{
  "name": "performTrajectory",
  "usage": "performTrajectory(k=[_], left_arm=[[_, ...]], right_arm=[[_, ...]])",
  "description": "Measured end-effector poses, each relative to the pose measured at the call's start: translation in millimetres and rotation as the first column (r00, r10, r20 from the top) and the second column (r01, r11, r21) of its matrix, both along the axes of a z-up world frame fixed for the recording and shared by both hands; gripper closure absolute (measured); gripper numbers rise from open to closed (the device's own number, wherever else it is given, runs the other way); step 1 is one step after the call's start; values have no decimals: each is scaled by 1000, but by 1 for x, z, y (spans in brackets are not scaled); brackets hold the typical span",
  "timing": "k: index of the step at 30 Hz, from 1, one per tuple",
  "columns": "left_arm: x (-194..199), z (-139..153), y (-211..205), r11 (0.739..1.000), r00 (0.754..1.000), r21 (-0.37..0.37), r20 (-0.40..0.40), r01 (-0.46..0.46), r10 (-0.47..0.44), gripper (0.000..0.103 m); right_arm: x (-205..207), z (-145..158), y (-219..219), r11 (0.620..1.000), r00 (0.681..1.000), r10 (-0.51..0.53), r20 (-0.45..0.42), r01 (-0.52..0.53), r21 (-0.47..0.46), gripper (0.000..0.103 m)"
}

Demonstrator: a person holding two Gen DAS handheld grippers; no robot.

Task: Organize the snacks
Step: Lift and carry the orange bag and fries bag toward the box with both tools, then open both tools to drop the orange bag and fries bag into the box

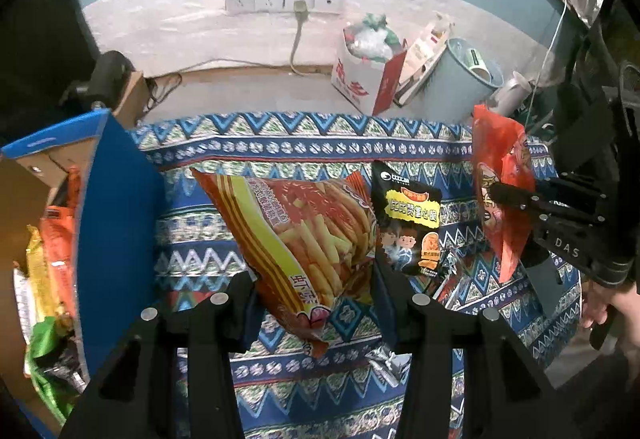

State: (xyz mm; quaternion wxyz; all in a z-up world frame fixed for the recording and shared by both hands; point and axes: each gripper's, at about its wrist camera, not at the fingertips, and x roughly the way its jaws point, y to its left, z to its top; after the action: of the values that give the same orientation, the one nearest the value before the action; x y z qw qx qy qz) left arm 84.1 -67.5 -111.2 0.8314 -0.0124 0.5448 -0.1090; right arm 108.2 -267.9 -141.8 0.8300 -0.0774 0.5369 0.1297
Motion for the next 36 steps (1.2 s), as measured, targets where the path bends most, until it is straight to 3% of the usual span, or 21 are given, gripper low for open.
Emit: performTrajectory(k=[13, 22, 36], left_arm=[[-33, 52, 42, 999, 989, 17, 141, -46, 43, 56], [-52, 73, 74, 995, 977, 38, 197, -87, 78, 56], [-66, 80, 141, 979, 956, 22, 224, -200, 190, 56]], right_arm=[[-22, 57, 59, 992, 988, 113, 101, -118, 51, 87], [-30, 88, 114, 972, 970, 196, 143, -211, 103, 87], [-24, 101, 206, 933, 935, 316, 161, -337, 127, 87]])
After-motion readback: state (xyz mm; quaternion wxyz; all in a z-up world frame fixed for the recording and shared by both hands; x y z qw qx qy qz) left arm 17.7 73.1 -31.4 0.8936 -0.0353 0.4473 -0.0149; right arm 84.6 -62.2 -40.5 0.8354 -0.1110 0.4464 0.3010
